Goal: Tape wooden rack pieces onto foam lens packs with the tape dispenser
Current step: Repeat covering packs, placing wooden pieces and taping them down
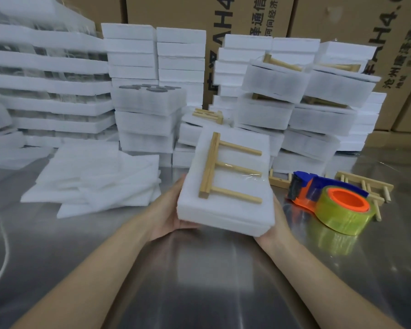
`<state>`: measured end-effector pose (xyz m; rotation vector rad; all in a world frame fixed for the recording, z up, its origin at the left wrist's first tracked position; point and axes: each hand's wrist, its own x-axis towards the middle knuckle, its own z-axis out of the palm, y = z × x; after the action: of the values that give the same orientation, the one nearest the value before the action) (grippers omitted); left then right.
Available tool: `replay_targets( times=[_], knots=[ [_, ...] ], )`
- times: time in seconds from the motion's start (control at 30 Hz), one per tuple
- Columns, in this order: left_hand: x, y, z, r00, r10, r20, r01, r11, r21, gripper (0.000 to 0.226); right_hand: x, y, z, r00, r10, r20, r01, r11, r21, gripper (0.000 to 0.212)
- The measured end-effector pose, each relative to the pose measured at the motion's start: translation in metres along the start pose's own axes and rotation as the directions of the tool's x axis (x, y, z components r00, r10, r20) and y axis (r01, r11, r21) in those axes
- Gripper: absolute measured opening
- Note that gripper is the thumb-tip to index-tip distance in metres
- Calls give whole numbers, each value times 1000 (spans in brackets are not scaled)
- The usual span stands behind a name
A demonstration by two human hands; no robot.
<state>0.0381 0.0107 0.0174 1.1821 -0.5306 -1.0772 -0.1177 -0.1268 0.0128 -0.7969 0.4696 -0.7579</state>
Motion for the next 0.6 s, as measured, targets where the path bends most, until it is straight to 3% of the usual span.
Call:
replay_targets(
  times=[0.07,0.13,0.23,0.3,0.37,0.5,0.6],
  knots=[
    [-3,3,-5,996,-50,79,48,999,27,67,-1,1,2,997,-35,65,33,999,37,33],
    [-9,3,-8,991,-51,123,50,999,8,63,-1,-2,3,992,-62,106,59,998,32,35],
    [-17,5,-9,990,26,141,-5,989,-147,54,-1,-6,7,986,-62,153,60,998,18,39],
    [-23,19,-8,986,144,80,-120,962,-245,46,1,-3,11,975,-49,218,42,998,38,49],
    [-26,39,-6,965,262,7,-247,918,-311,21,2,4,16,970,6,242,-20,998,58,56],
    [-23,84,7,862,490,-132,-507,829,-236,16,6,16,18,955,90,282,-57,991,-121,54],
    [-5,123,19,817,528,-230,-567,809,-155,15,10,18,18,943,98,318,-47,985,-163,50]
  ],
)
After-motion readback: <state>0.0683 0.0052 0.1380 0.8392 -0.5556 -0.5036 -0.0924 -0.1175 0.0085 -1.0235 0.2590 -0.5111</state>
